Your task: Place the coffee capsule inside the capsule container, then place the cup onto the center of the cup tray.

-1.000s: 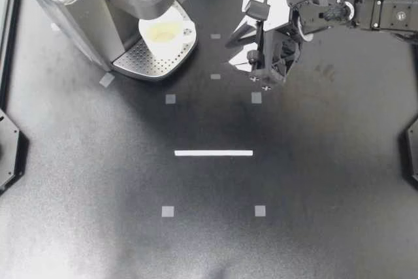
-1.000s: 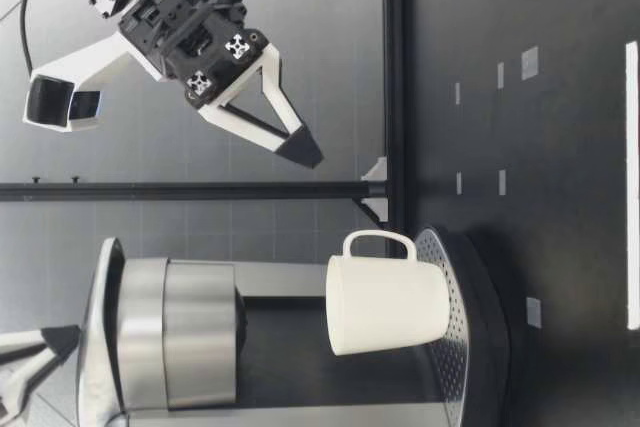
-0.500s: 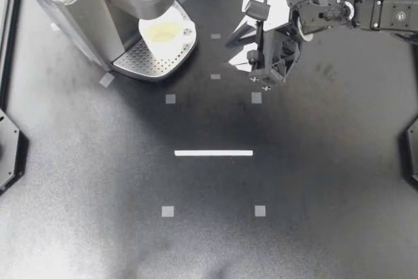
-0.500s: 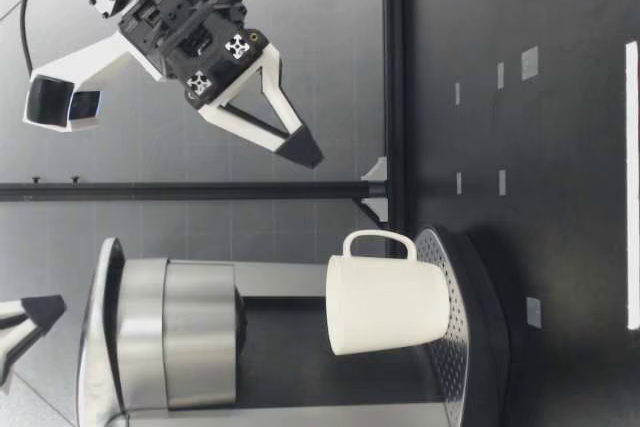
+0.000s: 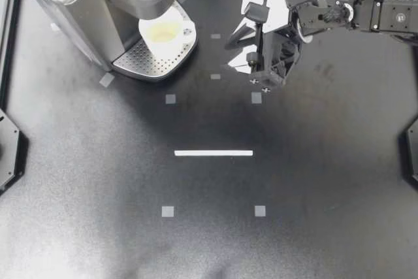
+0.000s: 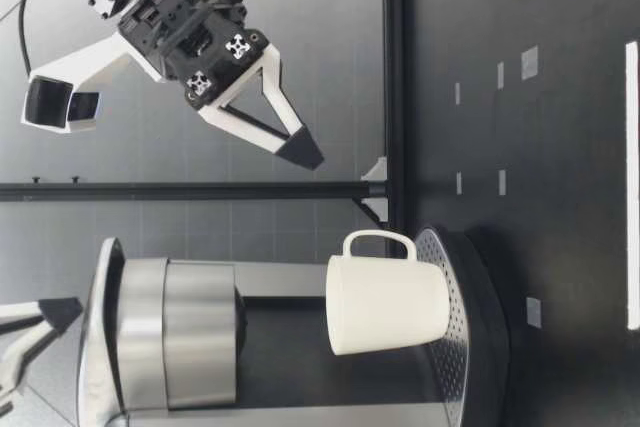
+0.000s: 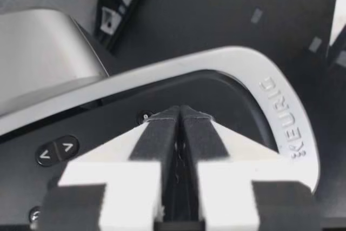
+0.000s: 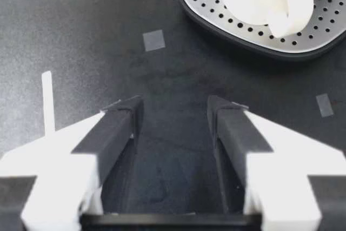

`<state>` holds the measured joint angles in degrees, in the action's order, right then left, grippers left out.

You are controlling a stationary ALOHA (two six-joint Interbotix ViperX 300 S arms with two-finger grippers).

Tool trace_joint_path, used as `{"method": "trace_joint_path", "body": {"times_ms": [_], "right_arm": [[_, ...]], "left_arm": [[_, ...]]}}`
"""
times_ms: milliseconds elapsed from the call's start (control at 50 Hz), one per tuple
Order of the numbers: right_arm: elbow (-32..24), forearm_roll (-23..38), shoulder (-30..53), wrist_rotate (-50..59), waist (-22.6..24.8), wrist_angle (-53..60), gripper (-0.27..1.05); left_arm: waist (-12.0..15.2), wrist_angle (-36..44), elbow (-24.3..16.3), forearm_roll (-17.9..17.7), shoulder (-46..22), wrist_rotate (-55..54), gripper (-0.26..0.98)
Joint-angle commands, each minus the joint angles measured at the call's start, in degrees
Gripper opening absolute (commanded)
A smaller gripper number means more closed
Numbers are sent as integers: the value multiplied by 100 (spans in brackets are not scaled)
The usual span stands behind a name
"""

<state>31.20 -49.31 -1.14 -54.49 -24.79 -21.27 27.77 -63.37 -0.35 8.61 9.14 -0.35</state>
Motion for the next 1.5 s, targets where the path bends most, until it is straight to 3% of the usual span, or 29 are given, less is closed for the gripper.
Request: {"method": "trace_joint_path", "body": {"times_ms": [0,440,720,880,1000,1280,1480], "right_arm": [[-79,-18,-114,-9,26,35,50],[-62,-18,-114,0,26,9,50],[-44,-18,-132,0,158,9,50],[-44,-26,-202,35,167,9,50],[-44,-79,-316,44,193,18,50],[44,-431,-694,18,413,158,50],[668,-650,-1362,18,800,1222,49]], "left_arm": [[0,35,-26,26,70,-18,9],[0,9,185,35,-62,-35,9],[88,114,97,70,-35,9,9],[88,589,70,79,281,62,9],[35,1134,281,53,624,185,9],[-642,2830,1230,18,1336,185,9],[-1310,3911,1960,0,1775,-35,9]]}}
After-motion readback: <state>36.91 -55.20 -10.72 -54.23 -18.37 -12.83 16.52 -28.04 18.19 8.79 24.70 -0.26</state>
